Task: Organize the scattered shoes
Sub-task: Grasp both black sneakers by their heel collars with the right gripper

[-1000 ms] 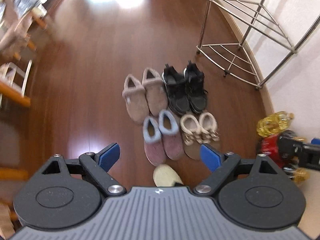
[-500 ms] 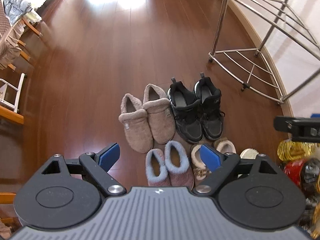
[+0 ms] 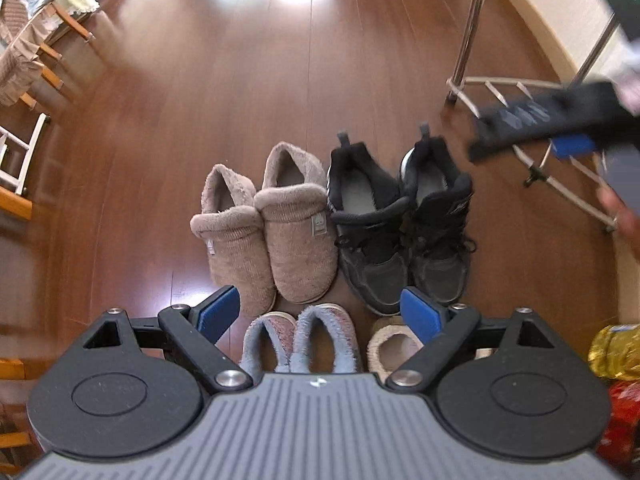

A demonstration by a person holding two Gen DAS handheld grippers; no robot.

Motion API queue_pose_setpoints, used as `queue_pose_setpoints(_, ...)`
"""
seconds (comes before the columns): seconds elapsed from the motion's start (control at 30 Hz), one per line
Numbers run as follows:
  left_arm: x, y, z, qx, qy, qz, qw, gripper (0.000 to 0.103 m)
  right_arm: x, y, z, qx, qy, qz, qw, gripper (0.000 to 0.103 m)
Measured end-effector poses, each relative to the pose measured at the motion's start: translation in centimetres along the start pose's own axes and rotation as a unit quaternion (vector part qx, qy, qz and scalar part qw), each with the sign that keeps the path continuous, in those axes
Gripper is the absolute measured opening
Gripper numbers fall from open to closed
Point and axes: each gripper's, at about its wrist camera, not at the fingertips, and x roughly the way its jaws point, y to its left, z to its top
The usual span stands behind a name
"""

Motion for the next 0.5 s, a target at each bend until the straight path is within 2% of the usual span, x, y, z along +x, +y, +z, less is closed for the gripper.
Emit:
queue_pose_setpoints(0.17,4.7,1.2,0.1,0.020,-0.014,0.000,0.9997,0.090,8.9,2.8,1.6,-0.041,0.002,-0.017,0.999,0.100)
queue_pose_setpoints(0.27,6.9,1.3,0.7,0.028,-0.024,-0.009,0.9993,0.090,11.9,2.5,0.5,-0.046,0.021,-0.025,0.998,0.097)
queue_pose_setpoints(0.37,9.8,1.1,1.8,0.044,-0.042,-0.017,0.9980,0.090,15.0,2.3,-0.7,-0.051,0.041,-0.033,0.997,0.085)
queue_pose_setpoints(0.43,11.5,1.0,2.6,0.055,-0.052,-0.021,0.9970,0.090,17.0,2.1,-1.4,-0.054,0.054,-0.038,0.996,0.085)
queue_pose_setpoints(0.5,13.1,0.9,3.4,0.062,-0.057,-0.021,0.9962,0.090,17.3,1.9,-2.0,-0.047,0.063,-0.037,0.996,0.085)
